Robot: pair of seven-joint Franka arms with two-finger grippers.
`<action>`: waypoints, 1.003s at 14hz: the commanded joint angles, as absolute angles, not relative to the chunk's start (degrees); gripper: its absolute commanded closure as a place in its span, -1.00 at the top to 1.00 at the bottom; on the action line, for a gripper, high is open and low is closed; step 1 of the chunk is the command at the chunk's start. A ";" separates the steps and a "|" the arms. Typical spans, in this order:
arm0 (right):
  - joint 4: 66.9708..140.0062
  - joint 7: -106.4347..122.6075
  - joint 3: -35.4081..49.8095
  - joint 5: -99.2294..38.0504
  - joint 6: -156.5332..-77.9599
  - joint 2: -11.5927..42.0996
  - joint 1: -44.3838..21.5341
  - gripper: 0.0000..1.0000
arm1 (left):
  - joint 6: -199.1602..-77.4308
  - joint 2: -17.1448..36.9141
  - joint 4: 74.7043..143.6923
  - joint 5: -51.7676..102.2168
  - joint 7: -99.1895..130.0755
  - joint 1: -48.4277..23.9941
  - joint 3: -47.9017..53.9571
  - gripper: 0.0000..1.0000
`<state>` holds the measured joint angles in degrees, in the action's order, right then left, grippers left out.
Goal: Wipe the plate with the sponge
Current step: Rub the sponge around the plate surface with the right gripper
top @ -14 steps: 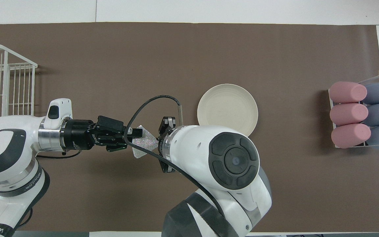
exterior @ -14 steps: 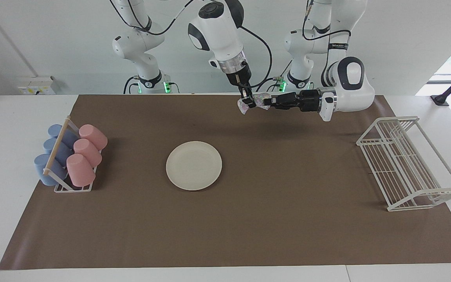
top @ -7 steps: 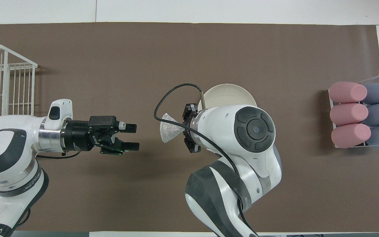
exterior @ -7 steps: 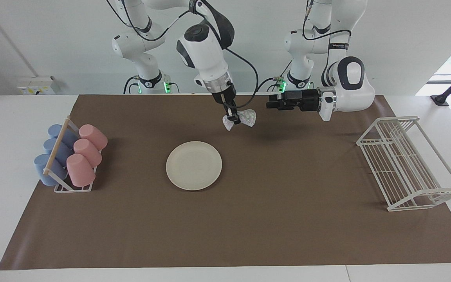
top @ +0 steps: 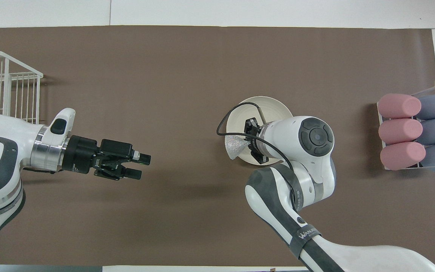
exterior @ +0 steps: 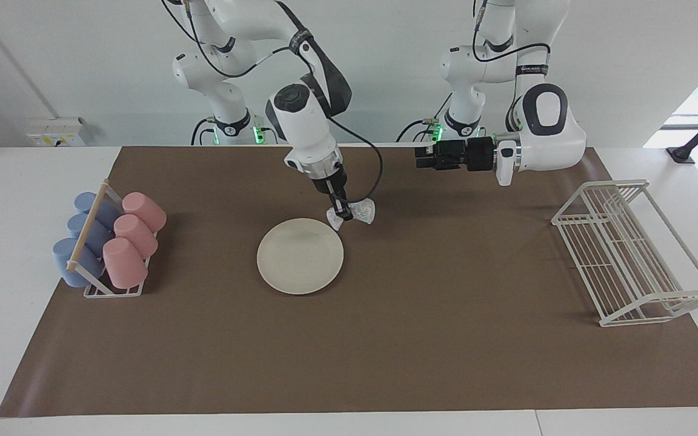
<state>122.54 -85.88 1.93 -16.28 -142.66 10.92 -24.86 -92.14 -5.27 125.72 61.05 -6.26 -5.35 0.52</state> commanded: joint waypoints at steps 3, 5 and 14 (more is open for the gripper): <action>123.66 -80.43 2.64 -16.52 -146.51 15.20 -24.26 -1.00 | -91.31 -5.71 121.20 43.63 -3.96 -4.13 0.62 1.00; 124.36 -78.32 2.64 -16.52 -147.47 15.73 -23.21 -1.00 | -91.41 -6.06 118.75 37.21 -3.43 -3.08 0.62 1.00; 126.21 -61.09 2.46 -16.52 -149.77 15.82 -16.18 -1.00 | -95.80 -6.06 116.28 8.26 -3.34 -2.46 1.23 1.00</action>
<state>124.28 -64.32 2.40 -16.35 -147.80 14.54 -17.69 -94.73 -5.50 115.85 10.73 -4.14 -2.46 1.29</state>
